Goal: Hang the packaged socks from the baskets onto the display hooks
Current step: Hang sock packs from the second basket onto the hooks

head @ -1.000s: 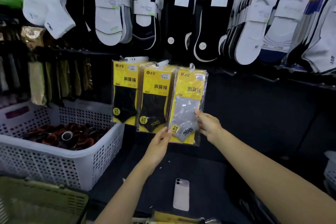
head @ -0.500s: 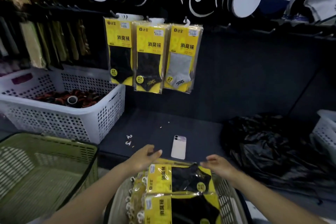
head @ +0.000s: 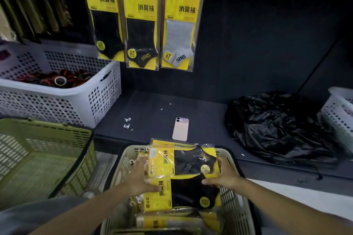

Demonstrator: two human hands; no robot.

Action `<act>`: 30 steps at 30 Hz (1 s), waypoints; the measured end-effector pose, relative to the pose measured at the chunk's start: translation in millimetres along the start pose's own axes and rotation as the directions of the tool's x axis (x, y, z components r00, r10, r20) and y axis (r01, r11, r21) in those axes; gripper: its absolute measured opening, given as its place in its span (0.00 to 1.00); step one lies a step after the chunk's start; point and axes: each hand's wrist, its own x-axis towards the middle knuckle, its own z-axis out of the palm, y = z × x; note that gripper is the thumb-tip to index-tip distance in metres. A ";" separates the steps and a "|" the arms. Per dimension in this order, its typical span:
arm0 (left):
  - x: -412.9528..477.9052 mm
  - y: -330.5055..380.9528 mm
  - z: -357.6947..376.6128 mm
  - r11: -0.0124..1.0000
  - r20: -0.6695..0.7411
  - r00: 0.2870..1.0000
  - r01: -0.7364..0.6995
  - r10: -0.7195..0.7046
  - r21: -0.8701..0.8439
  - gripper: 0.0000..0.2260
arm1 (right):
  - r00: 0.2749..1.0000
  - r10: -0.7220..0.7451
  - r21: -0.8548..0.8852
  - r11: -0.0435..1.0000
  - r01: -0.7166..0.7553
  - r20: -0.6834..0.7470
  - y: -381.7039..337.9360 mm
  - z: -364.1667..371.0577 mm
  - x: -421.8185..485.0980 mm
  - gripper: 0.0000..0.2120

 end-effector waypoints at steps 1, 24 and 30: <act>0.9 -2.5 1.5 1.000 -0.023 1.000 0.001 -0.001 -0.008 0.52 | 0.998 -0.026 -0.001 1.000 0.026 -0.050 2.4 2.3 -0.4 0.39; 5.9 58.2 -35.4 0.807 -0.354 0.918 -0.071 -0.177 -0.587 0.39 | 0.891 -0.115 0.445 0.833 0.327 -0.439 -70.5 -17.4 10.9 0.05; -9.0 86.2 -20.3 0.367 0.199 0.979 0.198 -0.034 -0.909 0.42 | 0.916 0.076 0.648 0.729 0.219 -0.395 -85.8 12.7 6.7 0.11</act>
